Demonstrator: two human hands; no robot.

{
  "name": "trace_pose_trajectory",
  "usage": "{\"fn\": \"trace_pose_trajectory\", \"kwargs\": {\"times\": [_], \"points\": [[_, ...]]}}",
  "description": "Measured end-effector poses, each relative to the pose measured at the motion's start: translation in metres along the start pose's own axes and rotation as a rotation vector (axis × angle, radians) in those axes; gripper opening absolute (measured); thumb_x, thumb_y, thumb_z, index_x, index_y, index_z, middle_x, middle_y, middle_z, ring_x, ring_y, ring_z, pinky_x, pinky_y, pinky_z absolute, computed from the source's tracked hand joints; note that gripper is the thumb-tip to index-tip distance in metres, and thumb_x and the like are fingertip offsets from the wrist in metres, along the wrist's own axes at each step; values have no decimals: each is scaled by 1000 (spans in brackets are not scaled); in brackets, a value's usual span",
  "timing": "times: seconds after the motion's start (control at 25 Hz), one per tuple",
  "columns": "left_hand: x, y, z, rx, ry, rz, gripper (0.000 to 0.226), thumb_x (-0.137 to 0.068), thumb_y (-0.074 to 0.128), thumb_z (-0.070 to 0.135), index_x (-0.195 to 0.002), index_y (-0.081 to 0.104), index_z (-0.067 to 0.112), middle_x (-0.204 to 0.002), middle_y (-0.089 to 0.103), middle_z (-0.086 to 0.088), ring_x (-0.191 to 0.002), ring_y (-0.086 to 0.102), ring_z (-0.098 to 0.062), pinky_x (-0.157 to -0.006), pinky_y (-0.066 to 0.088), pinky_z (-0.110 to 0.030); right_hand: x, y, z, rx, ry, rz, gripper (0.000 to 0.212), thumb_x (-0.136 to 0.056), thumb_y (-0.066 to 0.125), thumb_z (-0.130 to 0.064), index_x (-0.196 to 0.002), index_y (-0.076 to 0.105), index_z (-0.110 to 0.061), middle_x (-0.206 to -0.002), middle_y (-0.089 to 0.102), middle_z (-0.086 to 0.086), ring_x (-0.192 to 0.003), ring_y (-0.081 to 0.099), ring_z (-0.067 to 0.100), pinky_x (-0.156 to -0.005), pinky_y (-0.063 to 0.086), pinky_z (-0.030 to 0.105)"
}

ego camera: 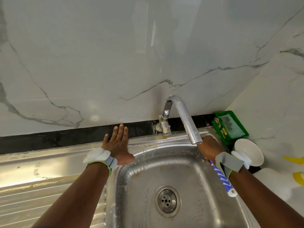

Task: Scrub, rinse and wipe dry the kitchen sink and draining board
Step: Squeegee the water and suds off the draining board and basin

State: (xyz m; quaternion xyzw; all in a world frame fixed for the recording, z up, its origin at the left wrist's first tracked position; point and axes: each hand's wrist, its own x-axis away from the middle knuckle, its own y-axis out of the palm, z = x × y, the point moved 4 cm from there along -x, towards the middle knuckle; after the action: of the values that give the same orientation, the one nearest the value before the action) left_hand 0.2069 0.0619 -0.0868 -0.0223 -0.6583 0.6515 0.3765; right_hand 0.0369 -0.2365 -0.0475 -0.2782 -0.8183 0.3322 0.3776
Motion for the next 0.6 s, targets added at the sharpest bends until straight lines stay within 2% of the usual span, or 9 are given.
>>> {"fn": "trace_pose_trajectory", "kwargs": {"times": [0.08,0.16,0.2,0.28,0.36,0.48,0.56,0.6], "points": [[0,1,0,6,1,3,116,-86,60,52,-161,-22,18,-167,-31,-1,-156,-23,-22,-128,-3,-50,8,-5,-2,-26,-12,79,46,-104,39,-39,-83,64,-7,-64,58,10,-51,54,27,-47,42,29],[3,-4,0,20,18,-2,114,-87,61,50,-162,-20,18,-168,-29,0,-157,-21,-22,-128,-2,-49,11,4,-6,-86,8,127,45,-104,39,-33,-82,64,-4,-66,59,13,-57,56,30,-58,52,43],[4,-6,0,39,30,5,112,-88,61,48,-163,-17,18,-169,-26,0,-157,-19,-21,-128,-1,-48,16,14,-6,-93,24,128,45,-104,38,-31,-80,62,-2,-65,59,15,-57,57,31,-62,54,46],[7,-15,-7,97,56,42,104,-92,60,45,-165,-9,18,-171,-19,1,-159,-13,-19,-129,3,-45,30,38,-3,-106,52,107,52,-104,35,-41,-74,58,-5,-60,58,13,-52,57,30,-58,53,43],[13,-17,-14,76,80,98,95,-96,55,46,-166,-2,17,-173,-12,0,-160,-7,-18,-129,7,-43,39,50,-3,-128,38,115,55,-102,31,-52,-77,58,-11,-63,57,10,-55,57,28,-57,53,41],[31,-3,-26,-52,65,226,85,-102,42,53,-165,0,15,-173,-6,-3,-160,-4,-20,-130,4,-45,36,53,-16,-50,39,159,57,-95,28,-59,-88,62,-14,-76,63,11,-74,68,34,-72,58,43],[33,1,-29,-66,45,238,83,-103,37,56,-165,1,15,-173,-5,-3,-160,-2,-20,-130,3,-45,31,62,-24,-48,44,152,64,-93,25,-63,-89,63,-12,-80,64,13,-75,67,34,-76,58,43],[32,0,-29,-68,38,222,82,-103,36,57,-165,2,14,-173,-4,-3,-160,-1,-21,-129,3,-46,34,67,-25,-60,56,123,65,-97,26,-61,-94,65,-9,-82,64,15,-71,63,31,-73,57,39]]}}
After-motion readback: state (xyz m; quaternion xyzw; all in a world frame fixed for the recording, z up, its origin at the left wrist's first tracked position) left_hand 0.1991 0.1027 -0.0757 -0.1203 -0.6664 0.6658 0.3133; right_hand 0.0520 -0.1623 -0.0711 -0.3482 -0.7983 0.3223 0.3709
